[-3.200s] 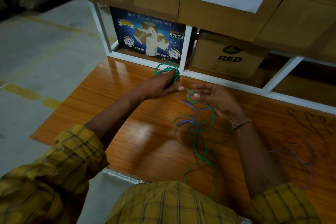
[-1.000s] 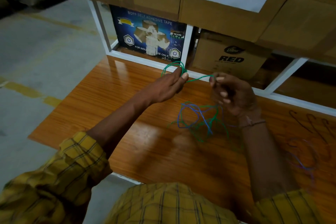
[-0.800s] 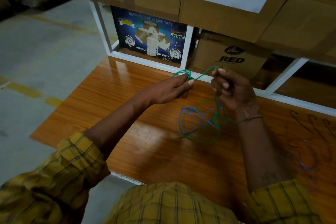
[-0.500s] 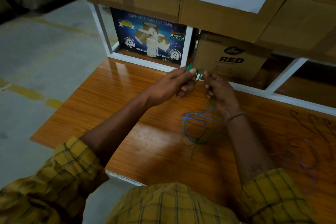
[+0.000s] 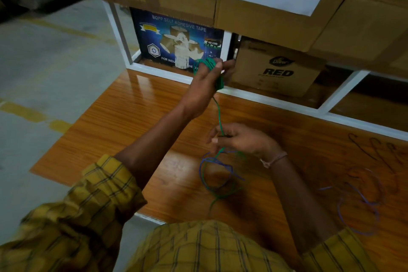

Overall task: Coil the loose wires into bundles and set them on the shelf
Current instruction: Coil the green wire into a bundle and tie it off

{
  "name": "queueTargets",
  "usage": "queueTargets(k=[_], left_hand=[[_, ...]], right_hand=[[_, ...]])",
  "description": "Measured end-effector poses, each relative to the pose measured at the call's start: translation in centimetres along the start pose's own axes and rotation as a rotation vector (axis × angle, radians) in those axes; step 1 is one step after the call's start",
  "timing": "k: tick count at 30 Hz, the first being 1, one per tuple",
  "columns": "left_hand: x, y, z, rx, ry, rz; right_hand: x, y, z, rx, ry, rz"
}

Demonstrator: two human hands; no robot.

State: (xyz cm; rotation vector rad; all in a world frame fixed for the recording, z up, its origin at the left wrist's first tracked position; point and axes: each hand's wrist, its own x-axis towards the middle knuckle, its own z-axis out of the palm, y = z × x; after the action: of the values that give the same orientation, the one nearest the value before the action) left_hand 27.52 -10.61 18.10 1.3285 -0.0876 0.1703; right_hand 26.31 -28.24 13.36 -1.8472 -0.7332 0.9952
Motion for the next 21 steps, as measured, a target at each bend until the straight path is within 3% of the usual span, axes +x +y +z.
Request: queueTargets(k=[4,9,16,21], left_hand=[[0.0,-1.5,-1.5,0.811,-0.124,0.085],[-0.9,-2.5,-2.8,1.258,-0.279,0.100],[-1.8,-0.1,-4.3,1.290,-0.510,0.051],[-2.5,0.4,-4.5,0.875,-0.350,-0.039]], right_hand=[[-1.4,-0.8,-1.8,-0.054,0.031,-0.069],[-2.5,-1.2,-4.4,-0.135,0.059,-0.071],[-2.9,-0.3,-6.5,-0.319,0.346,-0.059],[-1.7,1.6,-6.0,-0.171,0.492,-0.092]])
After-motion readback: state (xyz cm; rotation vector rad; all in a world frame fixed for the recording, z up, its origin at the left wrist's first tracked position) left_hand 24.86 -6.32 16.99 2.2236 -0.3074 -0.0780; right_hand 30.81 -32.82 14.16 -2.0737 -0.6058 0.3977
